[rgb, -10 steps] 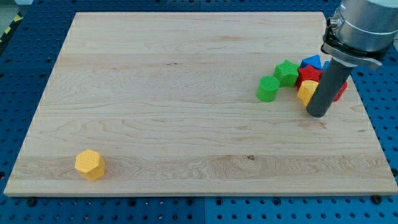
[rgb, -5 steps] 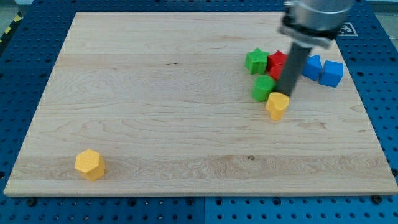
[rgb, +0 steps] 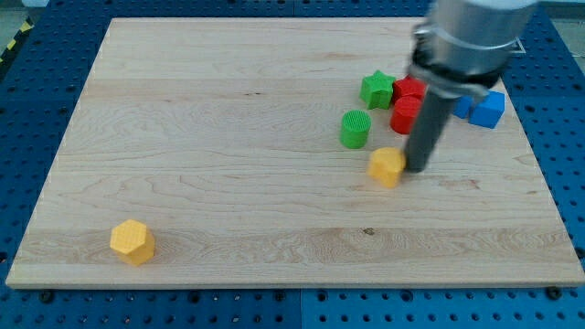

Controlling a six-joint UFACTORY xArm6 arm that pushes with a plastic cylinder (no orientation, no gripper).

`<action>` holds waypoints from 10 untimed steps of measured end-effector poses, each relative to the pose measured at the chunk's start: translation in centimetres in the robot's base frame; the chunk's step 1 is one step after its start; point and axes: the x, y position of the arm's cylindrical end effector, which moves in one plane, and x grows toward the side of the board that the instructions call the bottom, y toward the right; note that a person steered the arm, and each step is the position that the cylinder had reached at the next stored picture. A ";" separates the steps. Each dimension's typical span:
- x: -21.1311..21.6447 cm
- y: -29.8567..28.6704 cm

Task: Place the heart at the top left of the hexagon

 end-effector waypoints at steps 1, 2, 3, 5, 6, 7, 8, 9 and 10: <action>3.1 -8.5; 3.5 -11.4; 2.1 -10.8; 5.4 -13.8; 6.1 -18.3; 6.0 -21.7; 4.9 -21.1; 3.5 -20.1; 2.7 -21.5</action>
